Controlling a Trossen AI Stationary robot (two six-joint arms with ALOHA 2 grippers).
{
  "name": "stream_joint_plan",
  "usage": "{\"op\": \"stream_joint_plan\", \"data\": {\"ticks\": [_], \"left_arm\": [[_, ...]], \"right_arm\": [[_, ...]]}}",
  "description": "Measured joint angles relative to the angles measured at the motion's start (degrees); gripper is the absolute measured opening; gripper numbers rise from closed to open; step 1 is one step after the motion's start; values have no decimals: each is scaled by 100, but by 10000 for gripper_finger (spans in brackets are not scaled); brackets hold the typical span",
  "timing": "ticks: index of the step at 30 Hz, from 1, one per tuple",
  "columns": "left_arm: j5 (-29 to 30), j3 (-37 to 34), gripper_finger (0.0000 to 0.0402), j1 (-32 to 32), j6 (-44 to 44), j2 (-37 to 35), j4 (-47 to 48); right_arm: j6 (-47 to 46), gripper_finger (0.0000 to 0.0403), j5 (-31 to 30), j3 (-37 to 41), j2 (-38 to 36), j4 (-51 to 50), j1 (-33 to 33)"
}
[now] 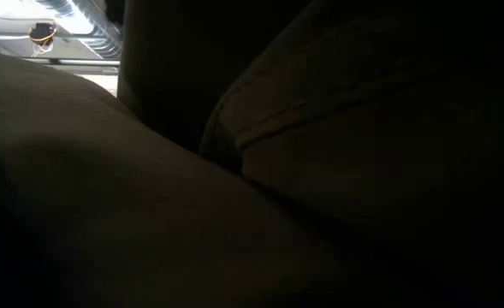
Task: Sort clothes
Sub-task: Put the black shirt into the white laundry bin
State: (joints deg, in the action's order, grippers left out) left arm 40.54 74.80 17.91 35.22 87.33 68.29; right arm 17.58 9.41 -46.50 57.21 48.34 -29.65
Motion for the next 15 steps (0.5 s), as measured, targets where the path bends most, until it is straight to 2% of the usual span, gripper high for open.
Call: {"op": "stream_joint_plan", "data": {"ticks": [5, 9, 15], "left_arm": [[195, -1002, 155, 327, 742, 0, -1269], [225, -1697, 155, 458, 833, 0, -2682], [253, -2436, 155, 329, 1065, 0, -3708]], "right_arm": [[20, 222, 0, 0, 0, 4, 4], [66, 222, 0, 0, 0, 2, 4], [76, 222, 0, 0, 0, 0, 4]]}}
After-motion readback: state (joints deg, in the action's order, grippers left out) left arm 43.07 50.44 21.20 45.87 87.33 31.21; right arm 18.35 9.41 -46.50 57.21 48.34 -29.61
